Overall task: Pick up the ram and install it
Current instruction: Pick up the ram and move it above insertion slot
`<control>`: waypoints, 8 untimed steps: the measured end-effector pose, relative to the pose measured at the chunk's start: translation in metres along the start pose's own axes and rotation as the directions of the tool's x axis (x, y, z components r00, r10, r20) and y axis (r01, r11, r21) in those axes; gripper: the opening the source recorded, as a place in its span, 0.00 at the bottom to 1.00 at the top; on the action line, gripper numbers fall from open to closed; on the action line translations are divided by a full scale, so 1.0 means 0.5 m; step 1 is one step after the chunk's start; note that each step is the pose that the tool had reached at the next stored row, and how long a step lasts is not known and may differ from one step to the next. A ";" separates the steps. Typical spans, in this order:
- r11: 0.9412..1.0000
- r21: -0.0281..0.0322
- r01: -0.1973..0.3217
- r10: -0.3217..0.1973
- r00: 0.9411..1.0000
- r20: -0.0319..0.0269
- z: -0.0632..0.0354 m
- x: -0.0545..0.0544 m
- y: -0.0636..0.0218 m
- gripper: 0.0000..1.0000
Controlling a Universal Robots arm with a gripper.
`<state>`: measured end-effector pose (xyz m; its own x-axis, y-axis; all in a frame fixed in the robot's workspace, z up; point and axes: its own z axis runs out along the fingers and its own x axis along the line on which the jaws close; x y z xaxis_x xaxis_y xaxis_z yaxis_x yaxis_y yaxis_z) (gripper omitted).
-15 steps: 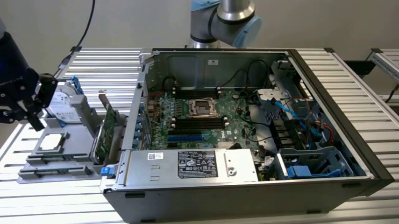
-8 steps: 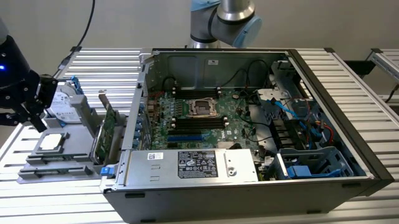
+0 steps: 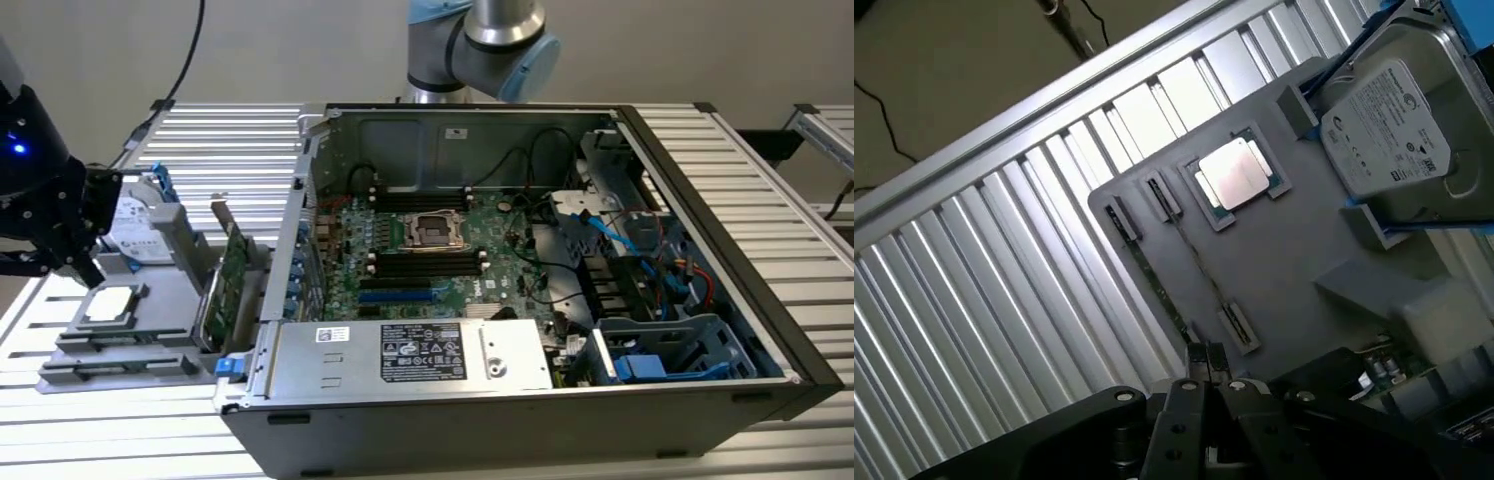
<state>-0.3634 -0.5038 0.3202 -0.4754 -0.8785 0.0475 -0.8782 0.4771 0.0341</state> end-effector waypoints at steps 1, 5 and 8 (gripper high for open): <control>1.000 0.001 0.018 -0.018 1.000 -0.001 0.001 0.000 0.000 0.11; 0.996 0.004 0.092 -0.092 0.996 -0.003 0.005 0.000 0.000 0.11; 0.989 0.007 0.145 -0.145 0.989 -0.005 0.006 0.000 0.000 0.11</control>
<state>-0.3634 -0.5039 0.3171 -0.3426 -0.9383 0.0475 -0.9383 0.3443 0.0340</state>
